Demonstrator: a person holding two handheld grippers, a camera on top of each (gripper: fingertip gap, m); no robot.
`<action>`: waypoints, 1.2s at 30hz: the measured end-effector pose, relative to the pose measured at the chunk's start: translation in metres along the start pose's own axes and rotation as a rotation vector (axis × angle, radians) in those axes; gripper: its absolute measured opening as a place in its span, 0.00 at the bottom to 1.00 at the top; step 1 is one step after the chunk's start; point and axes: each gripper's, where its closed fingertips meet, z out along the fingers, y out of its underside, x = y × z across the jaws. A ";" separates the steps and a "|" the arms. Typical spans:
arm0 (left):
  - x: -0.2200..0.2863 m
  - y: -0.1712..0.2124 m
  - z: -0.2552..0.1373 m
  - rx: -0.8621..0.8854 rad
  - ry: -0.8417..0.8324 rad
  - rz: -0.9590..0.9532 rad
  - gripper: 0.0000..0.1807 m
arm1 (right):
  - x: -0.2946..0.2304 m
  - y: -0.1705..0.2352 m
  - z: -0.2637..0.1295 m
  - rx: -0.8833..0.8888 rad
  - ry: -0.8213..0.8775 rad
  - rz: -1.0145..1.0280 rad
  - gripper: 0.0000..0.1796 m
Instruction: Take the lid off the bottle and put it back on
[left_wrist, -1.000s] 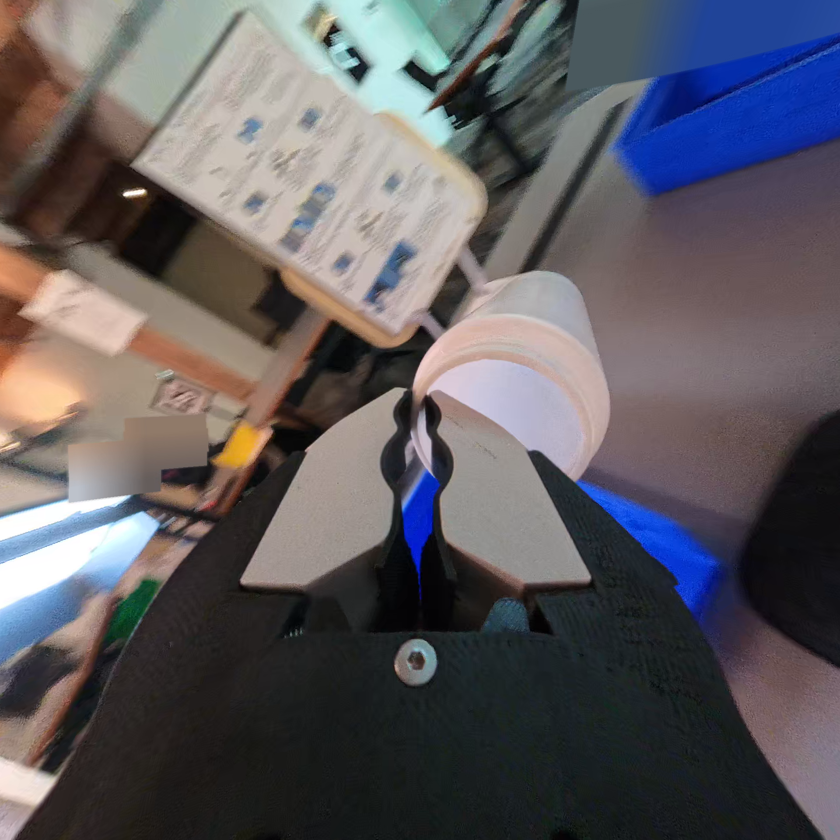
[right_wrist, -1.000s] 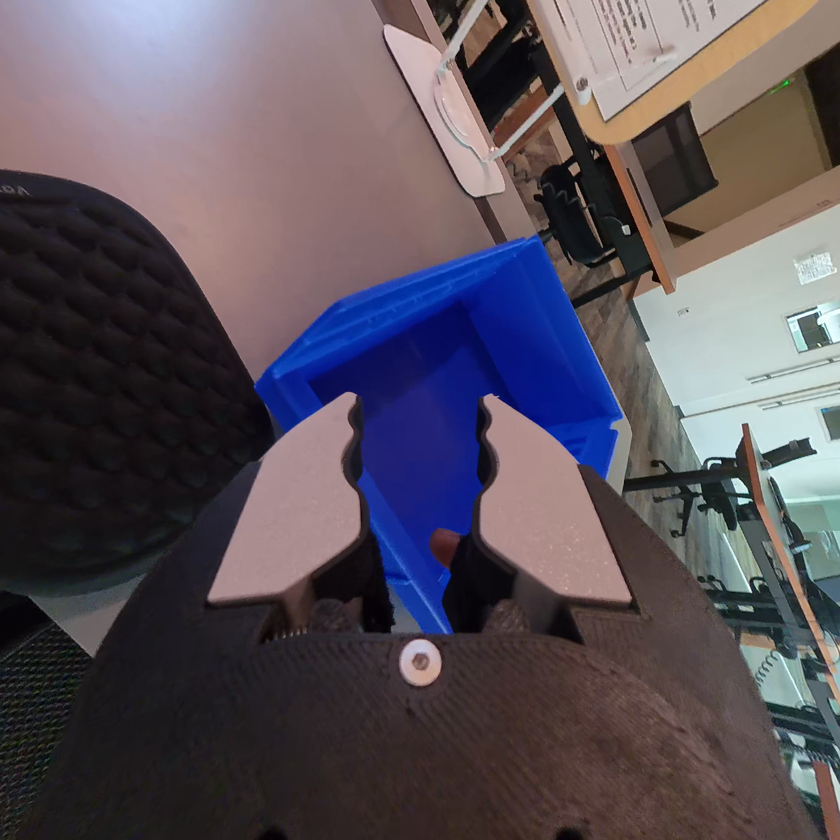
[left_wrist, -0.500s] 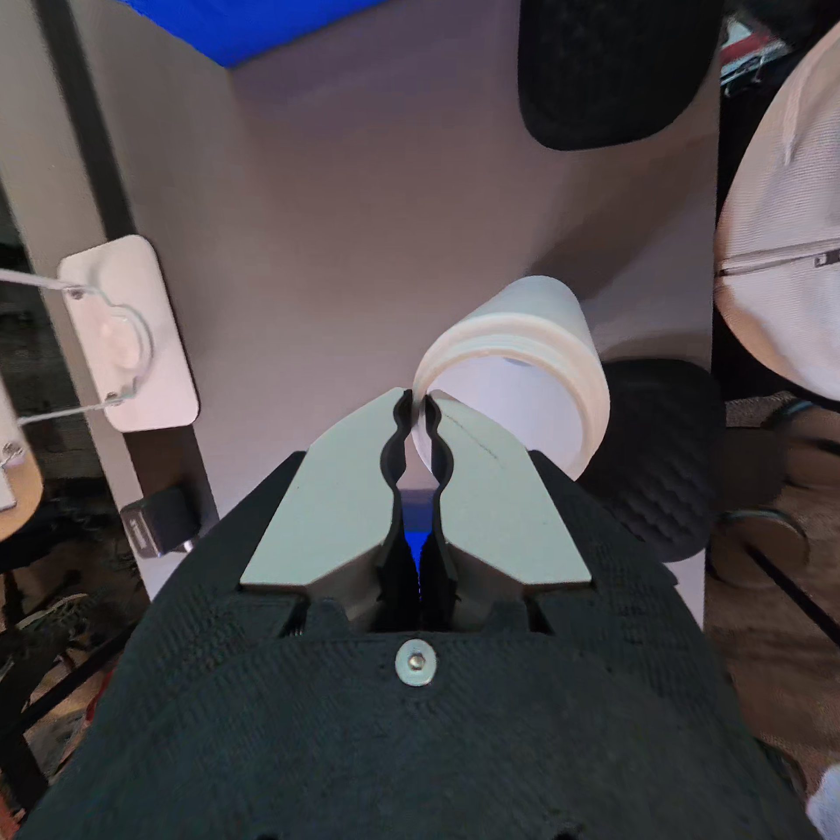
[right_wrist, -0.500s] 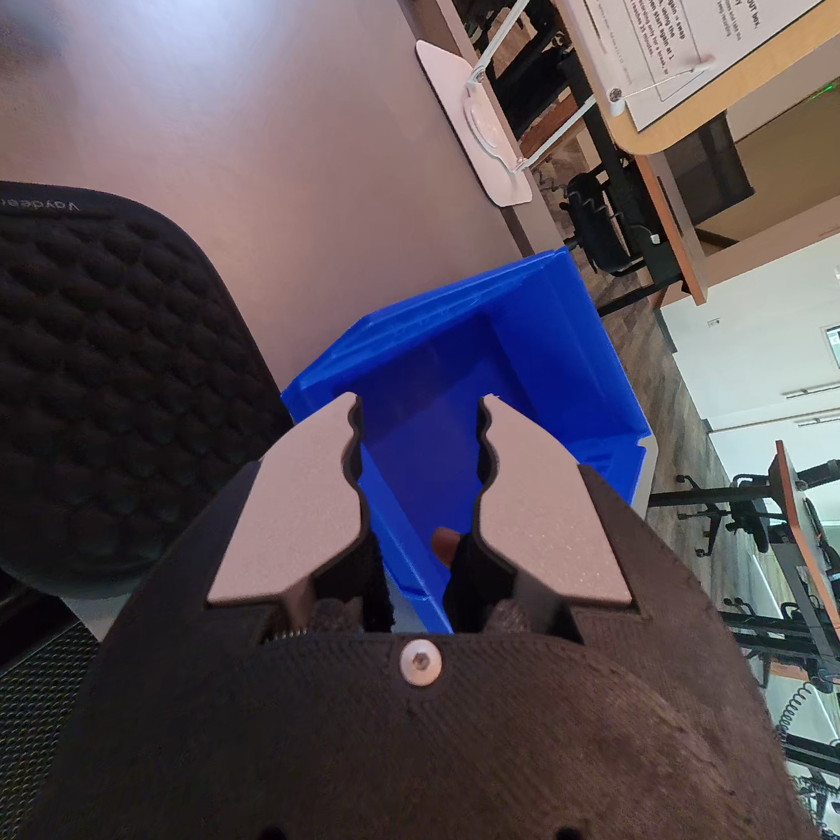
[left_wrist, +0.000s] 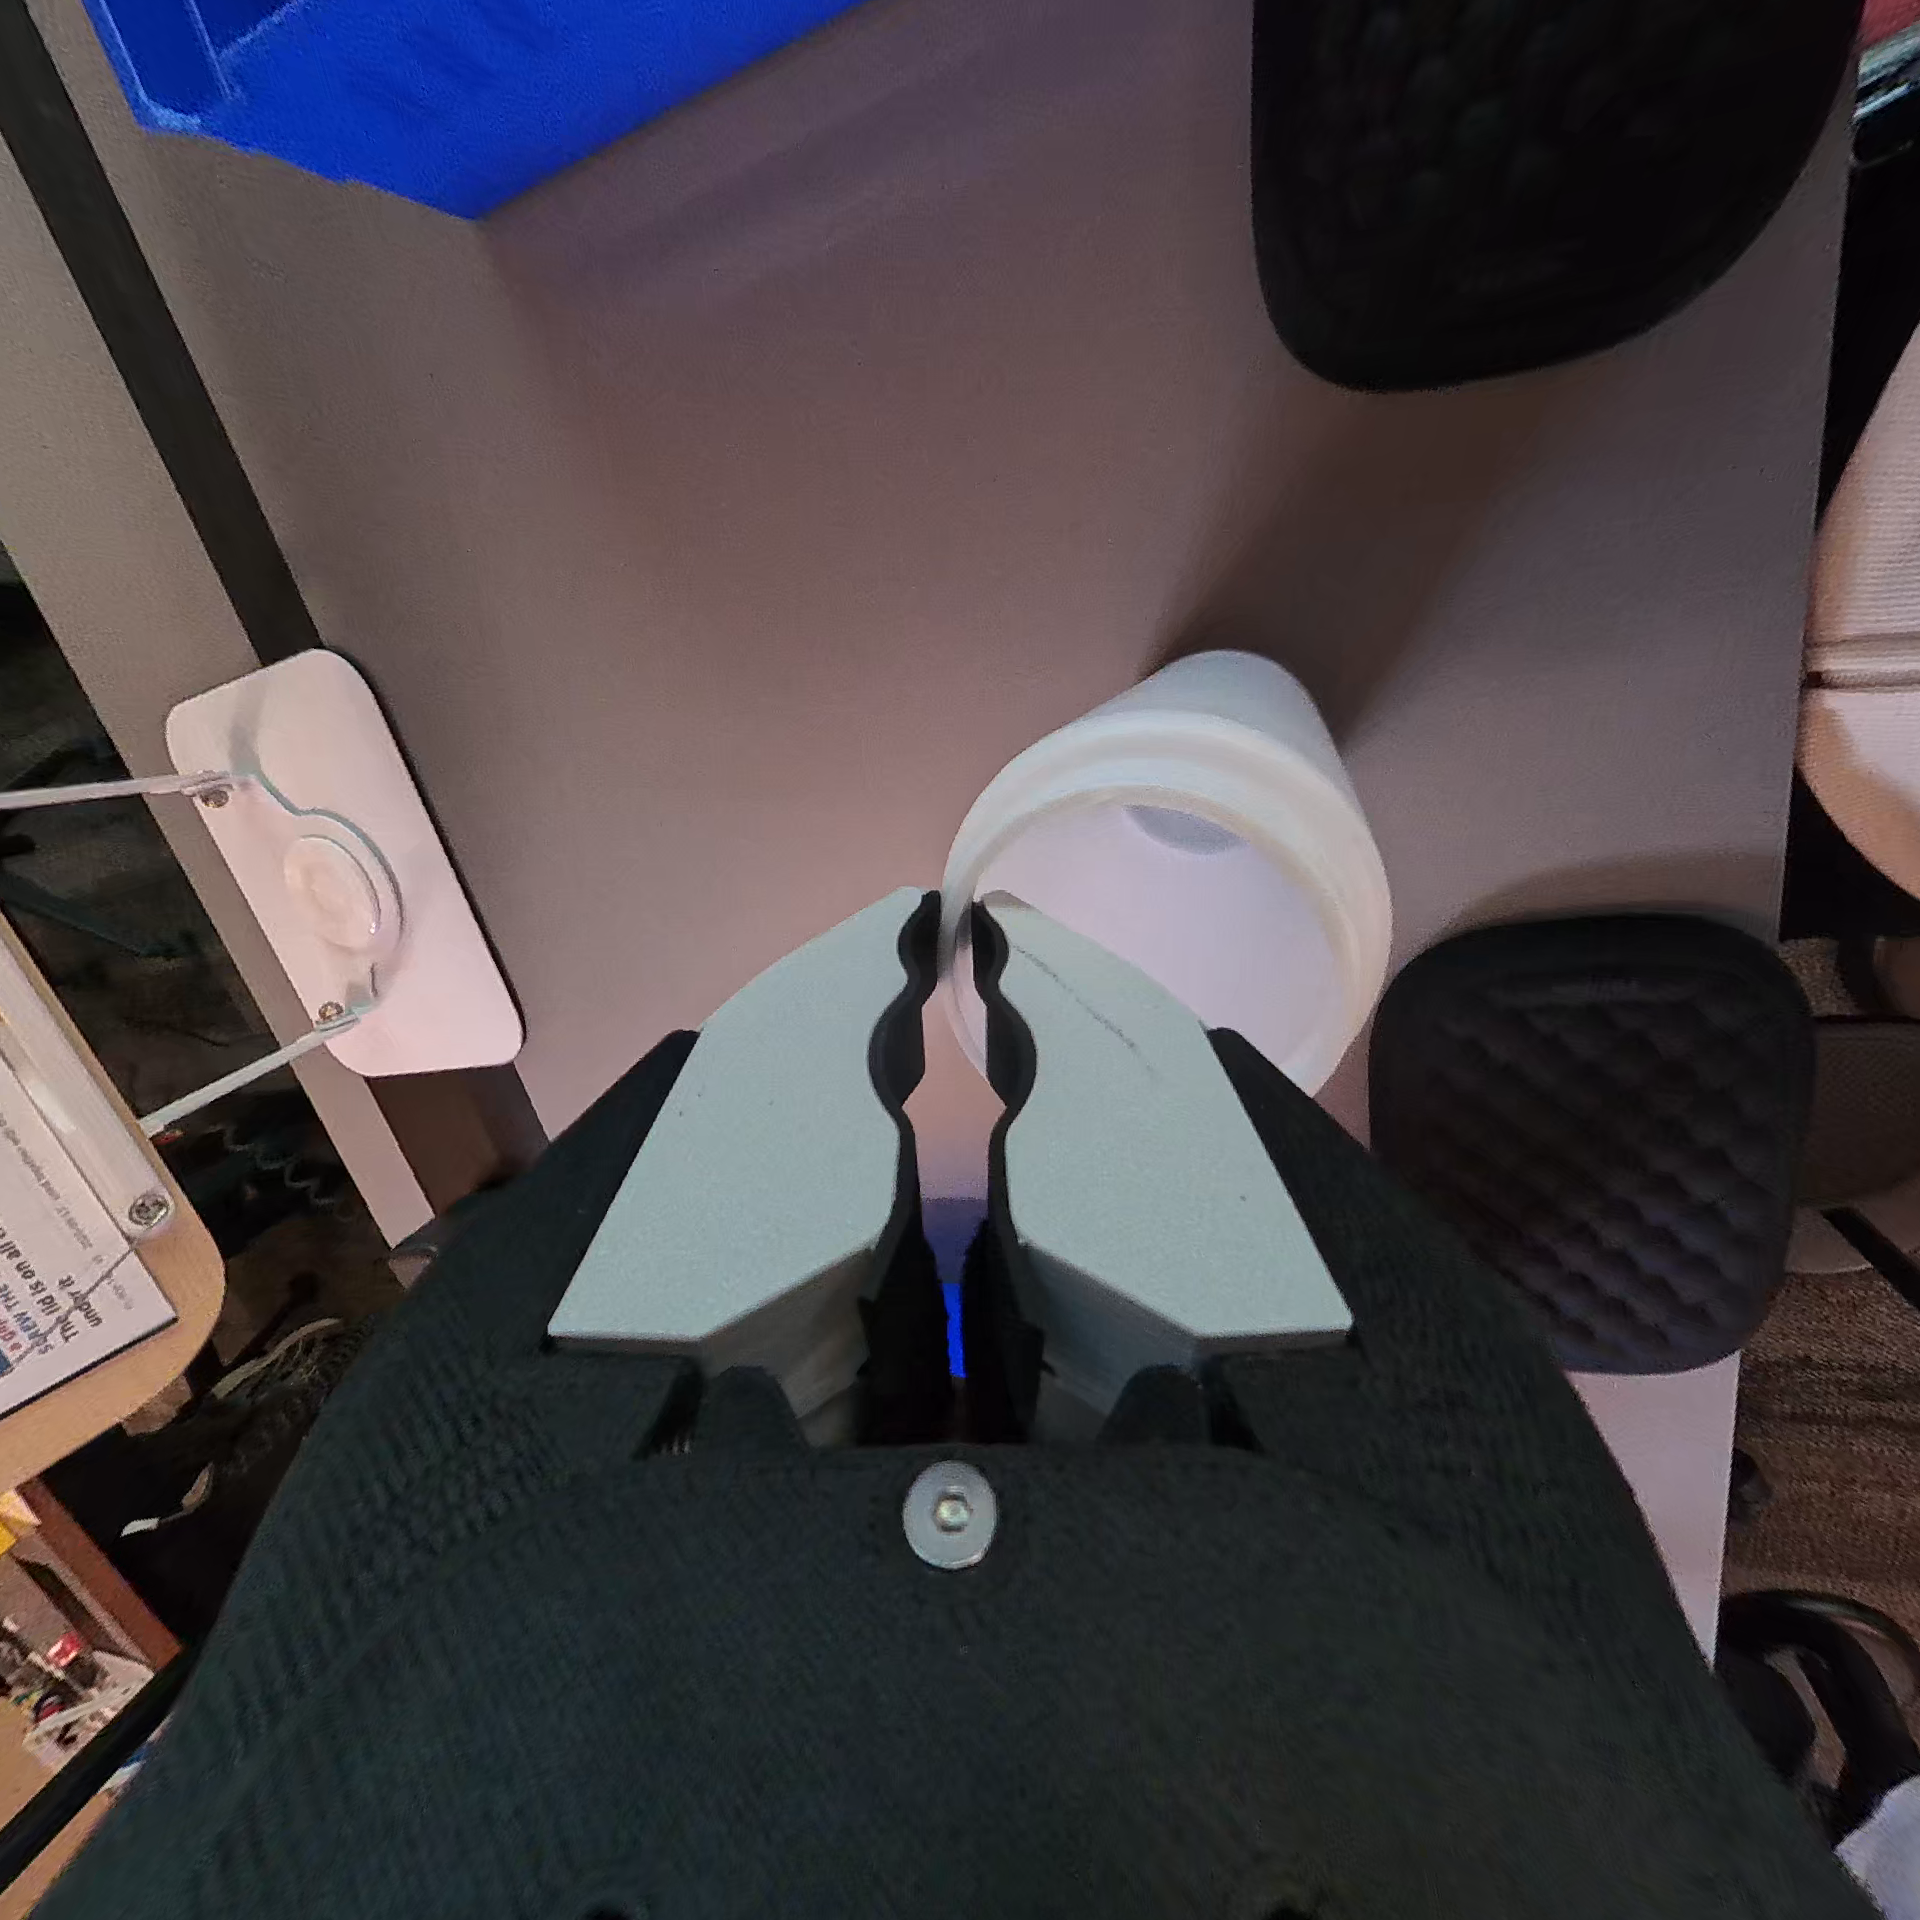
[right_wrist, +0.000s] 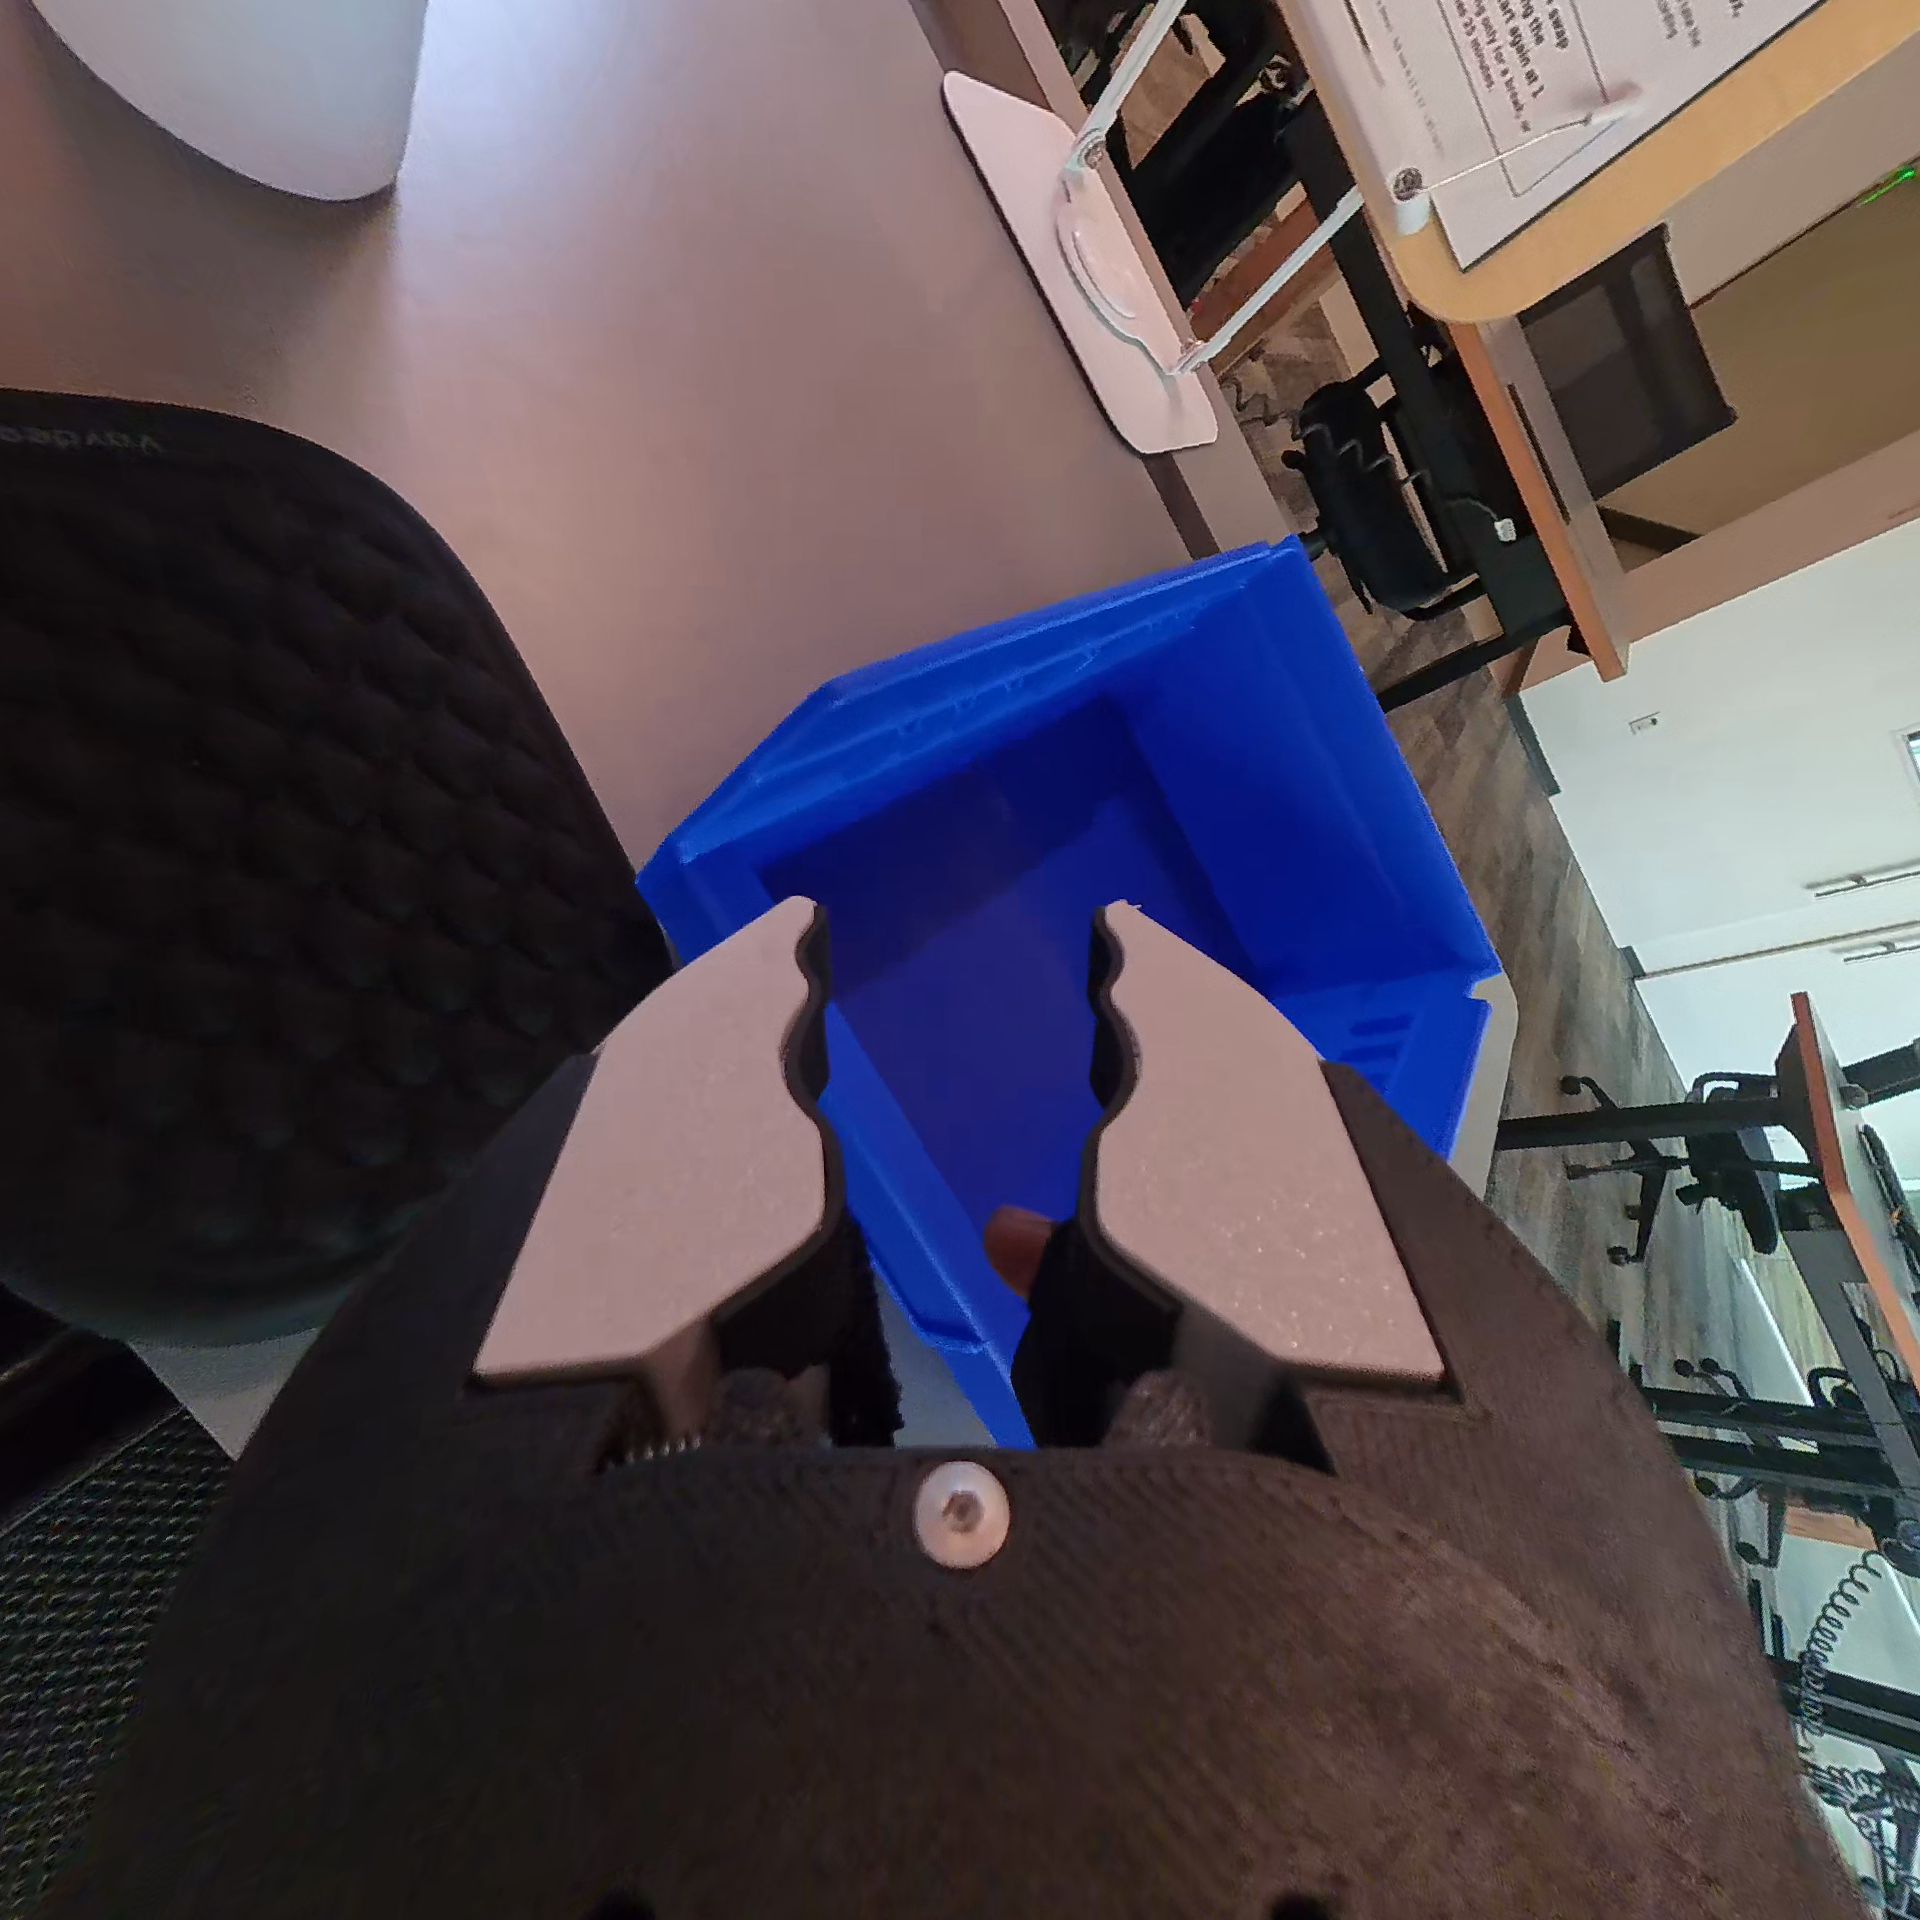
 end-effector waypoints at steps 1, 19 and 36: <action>0.000 -0.003 0.000 0.008 0.001 -0.001 0.05 | -0.001 0.000 0.001 -0.002 -0.005 -0.001 0.27; -0.018 0.039 -0.097 0.382 -0.159 -0.246 0.33 | -0.001 0.003 0.002 -0.007 -0.010 0.008 0.27; 0.013 0.344 0.091 0.205 -0.351 -1.081 0.53 | -0.003 -0.020 0.002 -0.004 -0.022 -0.047 0.27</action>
